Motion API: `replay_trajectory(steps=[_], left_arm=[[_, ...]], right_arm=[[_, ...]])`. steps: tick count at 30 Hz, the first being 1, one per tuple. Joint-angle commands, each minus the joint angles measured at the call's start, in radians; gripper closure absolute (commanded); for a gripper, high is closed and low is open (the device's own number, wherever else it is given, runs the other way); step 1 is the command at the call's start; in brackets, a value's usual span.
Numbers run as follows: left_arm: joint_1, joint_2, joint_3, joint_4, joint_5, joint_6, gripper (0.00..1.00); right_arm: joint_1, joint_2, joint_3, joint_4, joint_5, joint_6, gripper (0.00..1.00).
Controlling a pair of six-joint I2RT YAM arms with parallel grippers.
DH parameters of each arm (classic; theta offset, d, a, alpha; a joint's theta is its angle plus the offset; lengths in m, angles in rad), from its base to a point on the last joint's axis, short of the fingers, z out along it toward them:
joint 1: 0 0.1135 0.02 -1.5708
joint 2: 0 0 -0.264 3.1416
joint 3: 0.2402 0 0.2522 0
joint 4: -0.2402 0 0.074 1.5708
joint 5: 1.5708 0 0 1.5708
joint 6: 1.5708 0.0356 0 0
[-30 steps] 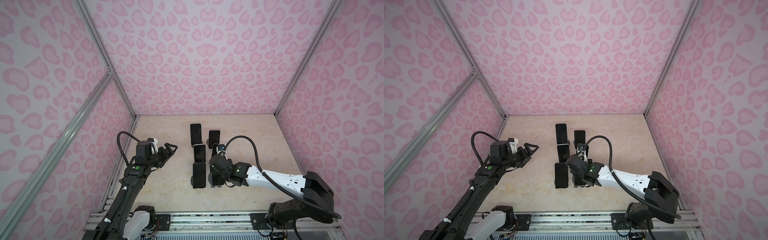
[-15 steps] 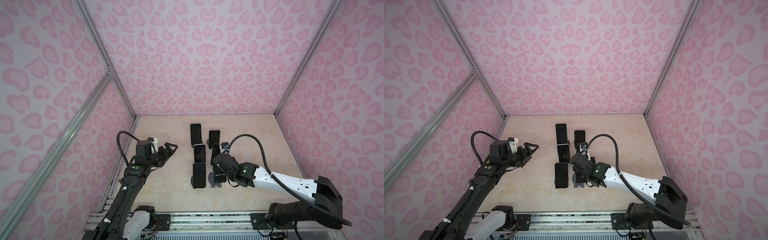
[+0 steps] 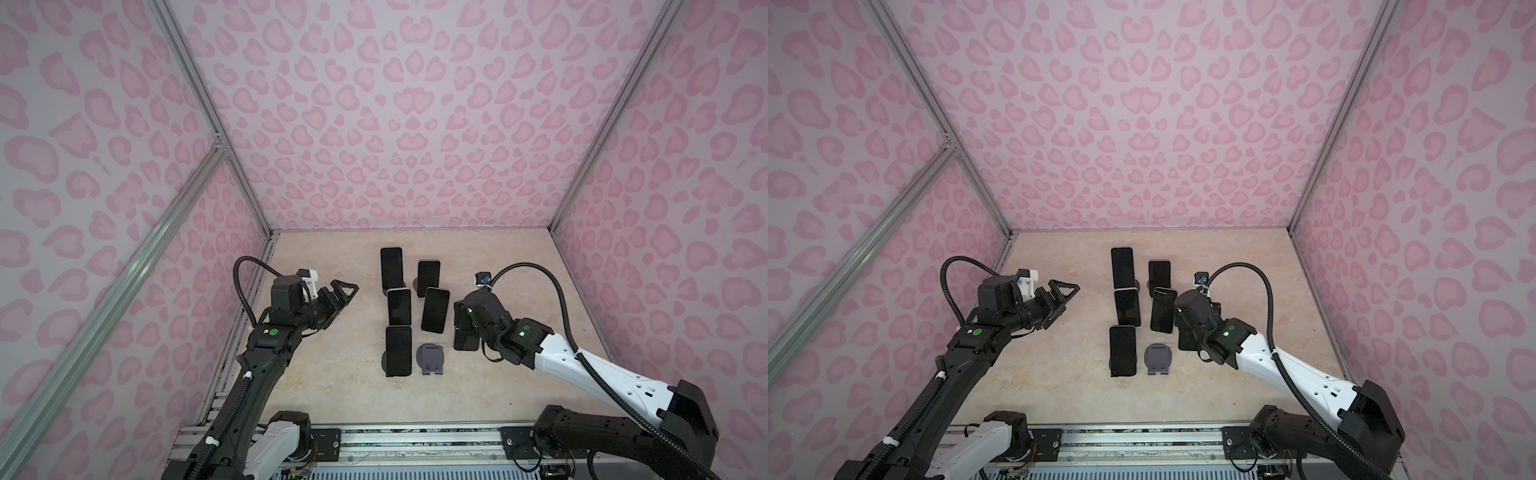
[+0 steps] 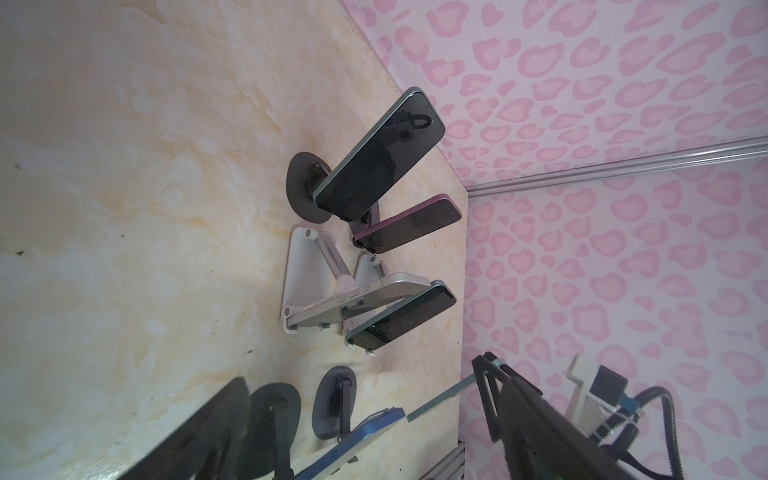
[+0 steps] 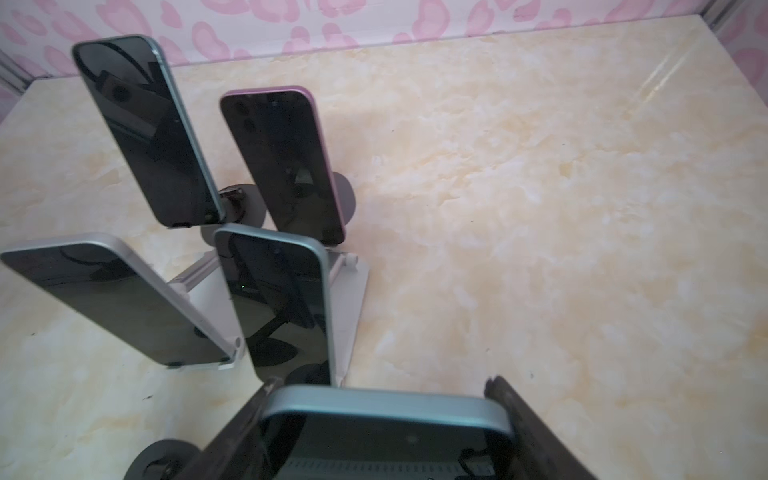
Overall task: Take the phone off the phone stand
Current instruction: 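Lift the teal-edged phone off its stand and pull it back with the right gripper, then carry the teal-edged phone farther from the robot, lay it flat, open right gripper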
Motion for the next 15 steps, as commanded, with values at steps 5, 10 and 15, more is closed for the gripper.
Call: replay_trajectory(steps=[5,10,15], left_arm=[[-0.001,-0.048,-0.001,0.022,0.015,0.014,0.03],[-0.001,-0.042,-0.014,0.026,0.014,0.016,0.03],[0.0,-0.027,-0.019,0.021,0.018,0.024,0.04]], right_arm=[[-0.175,-0.003,-0.032,0.032,-0.132,-0.055,0.34],[-0.268,0.046,-0.032,0.07,-0.206,-0.09,0.34],[-0.337,0.12,-0.022,0.12,-0.259,-0.118,0.34]])
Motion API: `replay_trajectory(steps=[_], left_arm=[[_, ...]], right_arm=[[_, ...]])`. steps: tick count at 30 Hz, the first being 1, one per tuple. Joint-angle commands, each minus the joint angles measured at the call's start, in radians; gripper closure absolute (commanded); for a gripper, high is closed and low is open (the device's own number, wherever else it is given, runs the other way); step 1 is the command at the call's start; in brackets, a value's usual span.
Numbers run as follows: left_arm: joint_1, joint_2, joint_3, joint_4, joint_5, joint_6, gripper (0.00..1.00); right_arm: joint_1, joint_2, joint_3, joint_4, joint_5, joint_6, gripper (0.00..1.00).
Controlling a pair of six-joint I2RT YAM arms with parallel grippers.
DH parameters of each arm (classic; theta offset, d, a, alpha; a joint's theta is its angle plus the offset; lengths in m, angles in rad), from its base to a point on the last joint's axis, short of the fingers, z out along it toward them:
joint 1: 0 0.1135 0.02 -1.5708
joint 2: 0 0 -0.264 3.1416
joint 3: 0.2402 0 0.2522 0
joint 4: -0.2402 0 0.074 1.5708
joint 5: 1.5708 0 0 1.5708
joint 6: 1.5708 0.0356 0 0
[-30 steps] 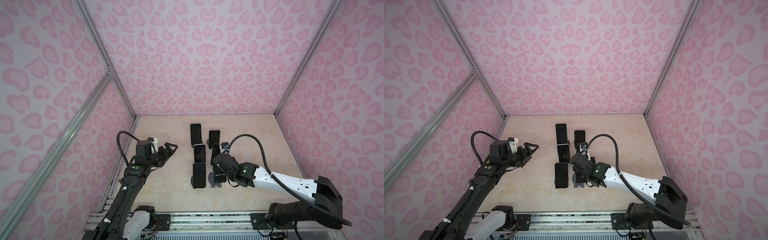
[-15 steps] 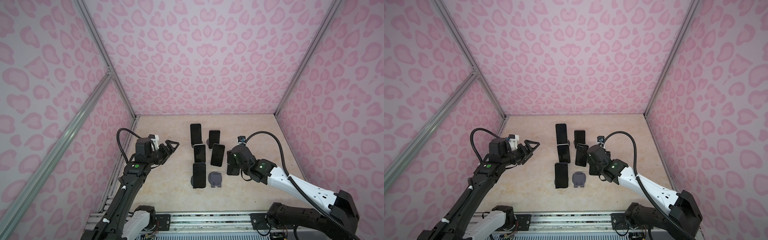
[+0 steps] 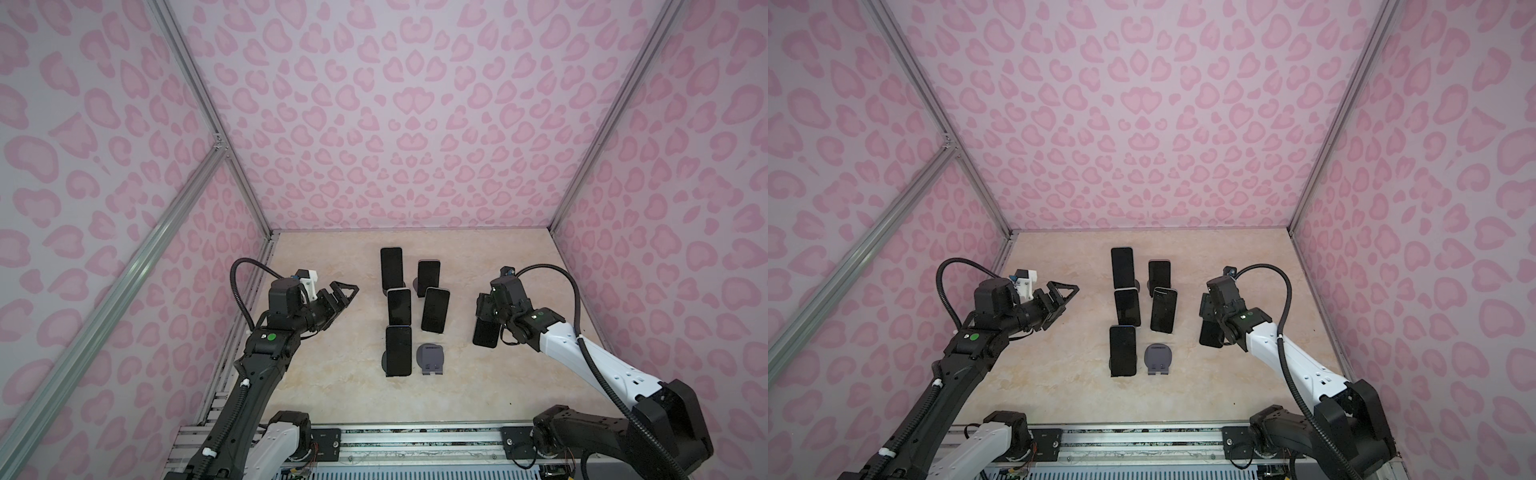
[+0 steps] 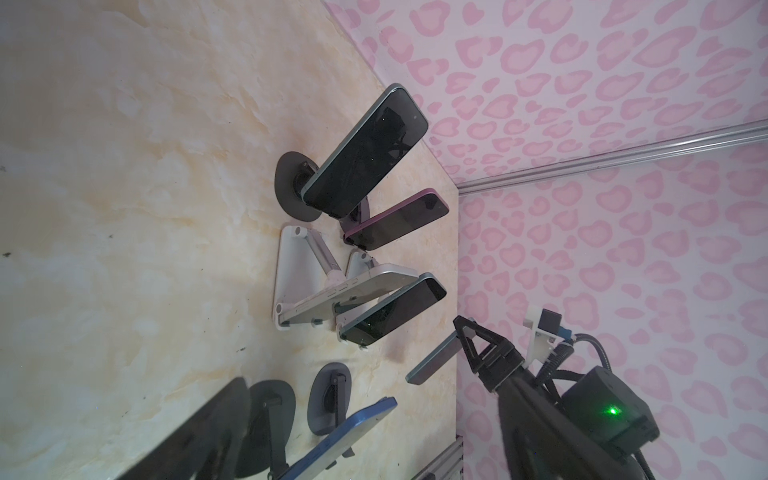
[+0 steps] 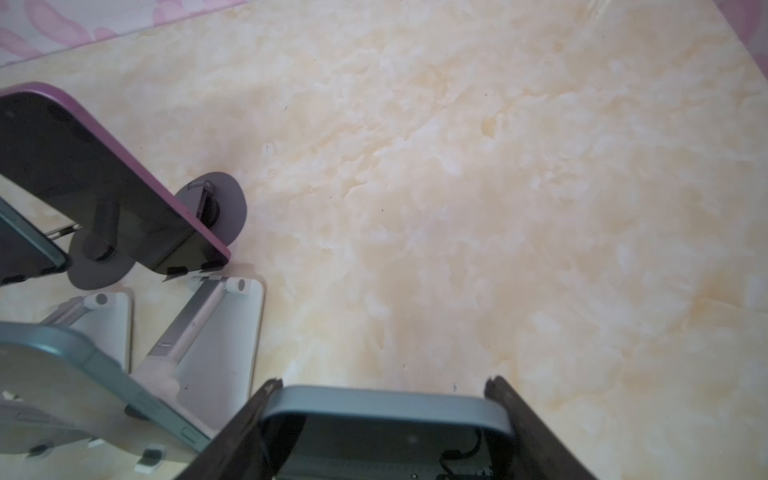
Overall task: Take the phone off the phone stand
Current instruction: 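Carry the teal-edged phone farther from the robot, lay it flat, open right gripper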
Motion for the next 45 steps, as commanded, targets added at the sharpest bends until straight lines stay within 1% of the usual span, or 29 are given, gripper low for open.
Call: replay_trajectory(steps=[1,6,8,11,15,20,26,30,37,38,45], left_arm=[[0.0,0.006,-0.007,0.024,0.009,0.019,0.04],[0.0,0.022,-0.008,0.026,0.012,0.028,0.04],[0.0,0.028,-0.005,0.029,0.017,0.033,0.04],[0.0,0.041,-0.004,0.037,0.018,0.033,0.04],[0.0,0.068,0.006,0.043,0.044,0.03,0.04],[0.0,0.09,0.018,0.046,0.046,0.034,0.04],[0.0,0.111,0.021,0.057,0.04,0.029,0.04],[0.001,0.136,0.031,0.061,0.034,0.021,0.04],[0.0,0.19,0.076,0.073,0.026,0.004,0.04],[0.001,0.199,0.088,0.074,0.029,0.002,0.04],[0.0,0.245,0.156,0.073,0.039,-0.015,0.04]], right_arm=[[-0.034,0.047,0.01,0.082,-0.059,-0.036,0.34],[-0.079,0.169,0.057,0.127,-0.118,-0.075,0.35],[-0.101,0.228,0.095,0.125,-0.169,-0.104,0.36],[-0.125,0.309,0.145,0.114,-0.205,-0.121,0.36],[-0.146,0.419,0.235,0.08,-0.203,-0.165,0.37],[-0.161,0.555,0.374,0.015,-0.182,-0.215,0.37],[-0.171,0.701,0.508,-0.022,-0.193,-0.227,0.36],[-0.179,0.763,0.569,-0.053,-0.218,-0.214,0.36],[-0.19,0.857,0.684,-0.128,-0.209,-0.223,0.36],[-0.191,0.869,0.729,-0.137,-0.209,-0.222,0.36],[-0.207,0.931,0.793,-0.175,-0.265,-0.227,0.33]])
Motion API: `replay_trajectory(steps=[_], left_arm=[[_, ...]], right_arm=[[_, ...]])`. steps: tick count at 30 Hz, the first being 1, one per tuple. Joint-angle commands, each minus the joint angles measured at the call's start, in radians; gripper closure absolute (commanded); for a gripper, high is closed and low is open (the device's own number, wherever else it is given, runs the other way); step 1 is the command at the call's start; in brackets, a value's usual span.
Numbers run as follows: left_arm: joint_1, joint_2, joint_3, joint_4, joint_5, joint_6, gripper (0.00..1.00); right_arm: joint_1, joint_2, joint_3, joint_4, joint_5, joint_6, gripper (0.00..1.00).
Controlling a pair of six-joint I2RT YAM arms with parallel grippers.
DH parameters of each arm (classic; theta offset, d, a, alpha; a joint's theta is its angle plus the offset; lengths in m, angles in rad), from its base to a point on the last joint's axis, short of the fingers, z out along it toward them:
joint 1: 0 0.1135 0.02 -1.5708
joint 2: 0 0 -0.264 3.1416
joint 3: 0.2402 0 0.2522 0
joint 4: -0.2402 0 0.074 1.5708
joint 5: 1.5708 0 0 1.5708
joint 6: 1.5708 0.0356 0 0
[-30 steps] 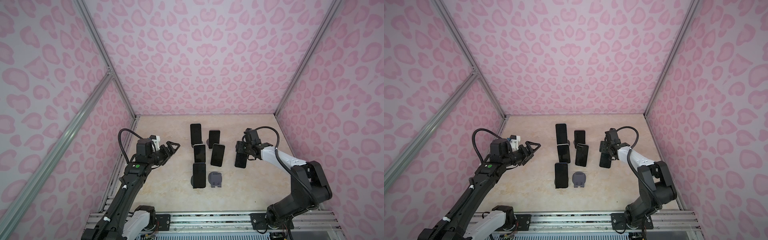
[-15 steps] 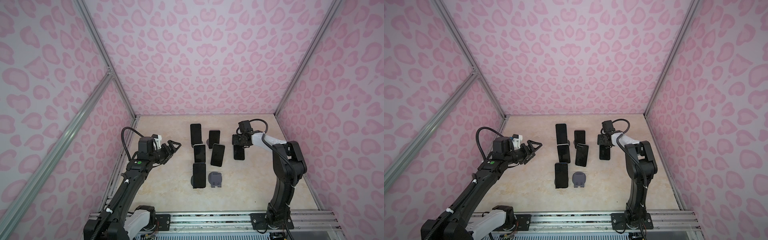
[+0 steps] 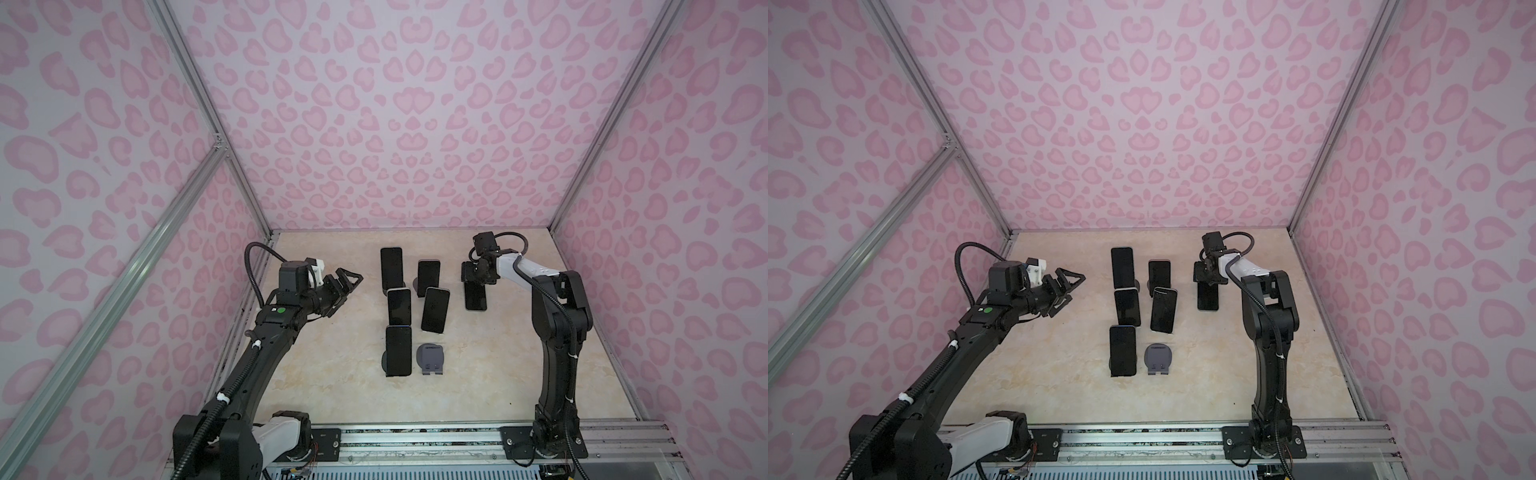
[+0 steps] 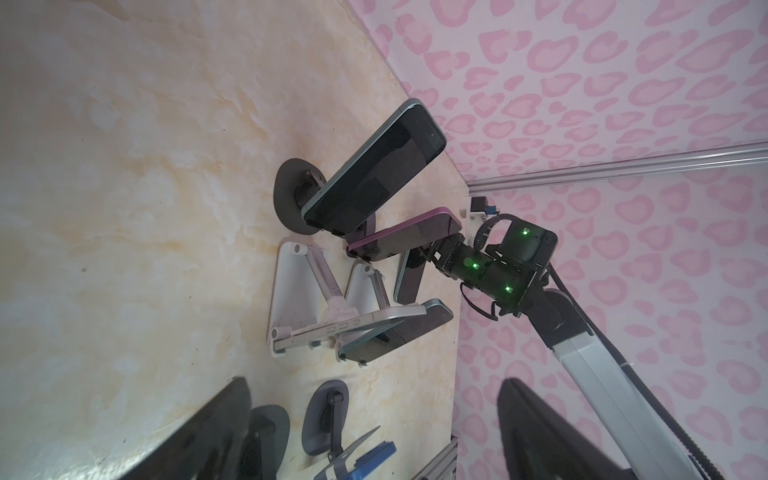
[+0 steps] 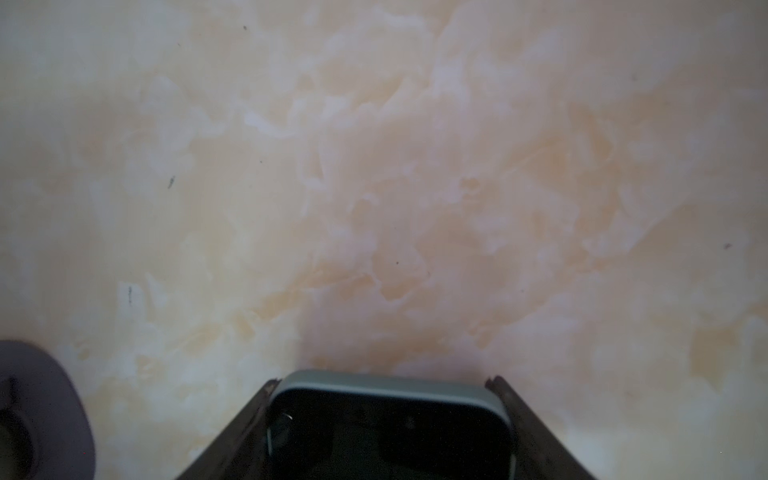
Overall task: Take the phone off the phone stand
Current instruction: 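Carry the teal-edged phone farther from the robot, lay it flat, open right gripper, then raise the open right gripper and swing it back toward the phone stands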
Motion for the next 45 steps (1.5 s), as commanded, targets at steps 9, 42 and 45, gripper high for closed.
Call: replay_trajectory(steps=[9,42,45], left_arm=[[0.0,0.034,0.113,-0.008,-0.024,0.133,0.02],[-0.064,0.078,0.222,0.112,-0.138,0.112,0.0],[-0.092,0.096,0.24,0.129,-0.113,0.099,0.01]], right_arm=[[-0.005,0.033,0.027,-0.053,-0.07,-0.005,0.27],[-0.033,-0.198,0.09,-0.1,-0.035,0.027,0.14],[-0.035,-0.3,-0.032,-0.047,-0.012,0.033,0.14]])
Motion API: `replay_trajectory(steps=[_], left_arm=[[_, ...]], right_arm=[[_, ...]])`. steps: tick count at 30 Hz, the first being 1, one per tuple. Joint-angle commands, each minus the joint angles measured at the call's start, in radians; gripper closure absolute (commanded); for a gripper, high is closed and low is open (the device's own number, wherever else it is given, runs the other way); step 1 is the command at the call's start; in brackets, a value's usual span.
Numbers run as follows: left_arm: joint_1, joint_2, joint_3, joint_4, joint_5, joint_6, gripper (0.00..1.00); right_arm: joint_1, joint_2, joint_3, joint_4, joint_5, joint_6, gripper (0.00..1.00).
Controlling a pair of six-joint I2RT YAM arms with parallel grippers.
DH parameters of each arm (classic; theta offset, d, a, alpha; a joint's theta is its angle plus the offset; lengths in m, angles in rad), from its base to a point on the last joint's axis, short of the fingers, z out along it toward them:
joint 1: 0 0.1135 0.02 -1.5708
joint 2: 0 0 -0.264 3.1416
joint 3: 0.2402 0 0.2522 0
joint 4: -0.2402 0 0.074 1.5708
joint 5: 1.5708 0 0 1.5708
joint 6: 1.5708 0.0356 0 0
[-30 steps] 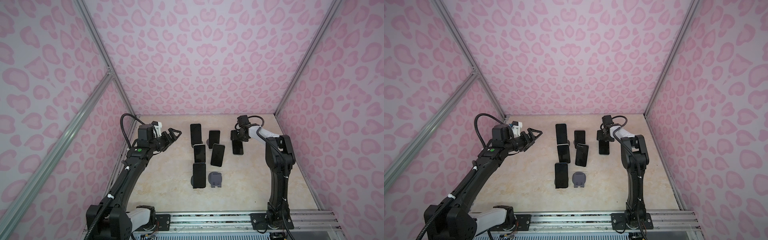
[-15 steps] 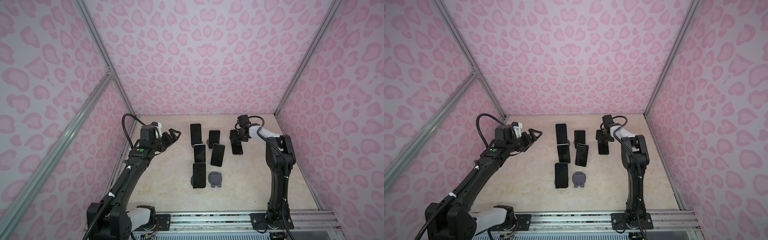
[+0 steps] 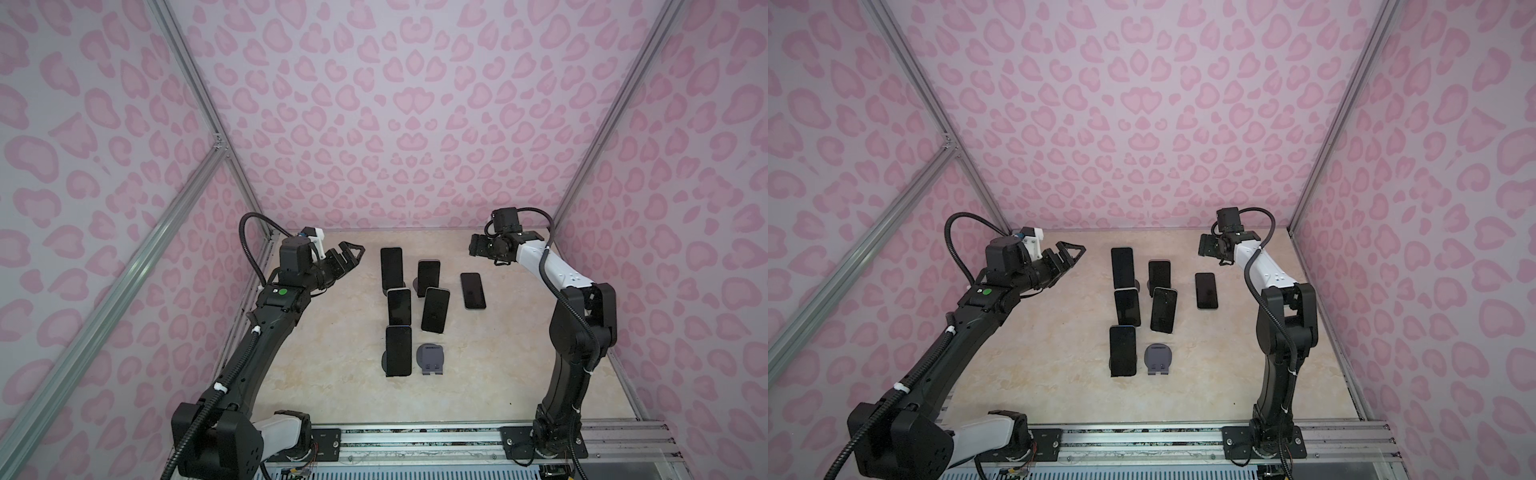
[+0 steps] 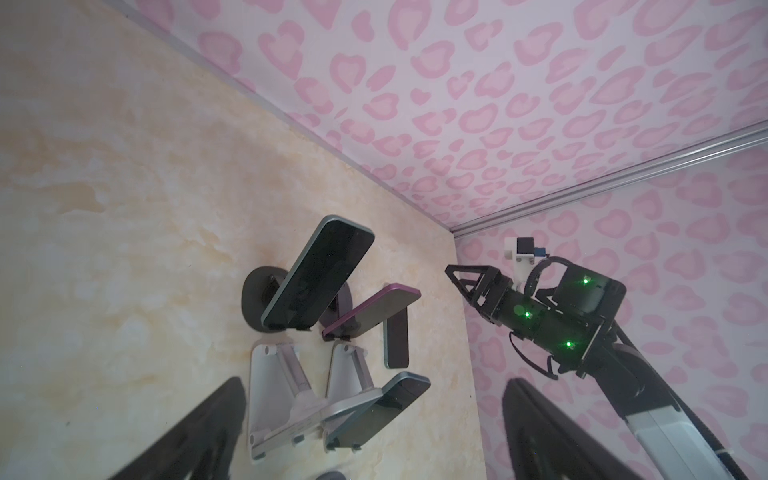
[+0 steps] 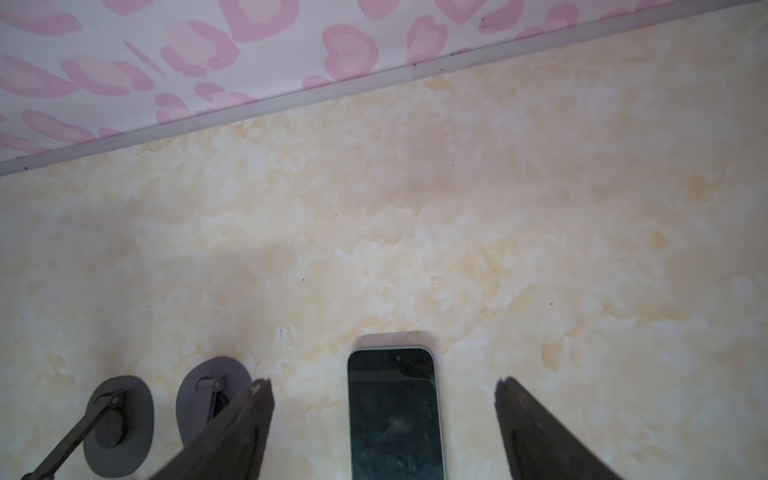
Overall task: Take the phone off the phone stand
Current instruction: 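Raise the open right gripper and swing it back toward the phone stands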
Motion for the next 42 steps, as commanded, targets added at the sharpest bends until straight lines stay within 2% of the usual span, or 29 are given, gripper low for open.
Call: replay_trajectory(steps=[1,3,7,16,24,29,36,42], left_arm=[[-0.028,0.011,0.015,0.057,0.039,-0.006,0.01],[-0.042,-0.009,0.003,0.052,0.042,-0.005,0.01],[-0.05,-0.07,-0.025,0.025,0.037,0.016,0.01],[-0.067,-0.186,-0.106,0.017,-0.034,-0.014,0.02],[-0.109,-0.263,-0.152,0.002,-0.152,-0.041,0.02],[-0.136,-0.26,-0.149,-0.002,-0.22,-0.062,0.02],[-0.142,-0.207,-0.089,-0.036,-0.242,-0.012,0.02],[-0.142,-0.155,-0.106,0.006,-0.261,0.004,0.02]], right_arm=[[0.001,-0.082,-0.114,0.025,0.029,0.008,0.14],[0.003,-0.138,-0.207,0.067,0.02,0.025,0.14],[0.012,-0.212,-0.29,0.107,0.022,0.068,0.14],[0.047,-0.305,-0.325,0.109,0.019,0.086,0.14],[0.06,-0.372,-0.38,0.113,0.002,0.078,0.14],[0.059,-0.425,-0.446,0.191,0.118,0.11,0.16],[0.06,-0.446,-0.459,0.213,0.111,0.167,0.17],[0.062,-0.52,-0.557,0.241,0.118,0.193,0.19]])
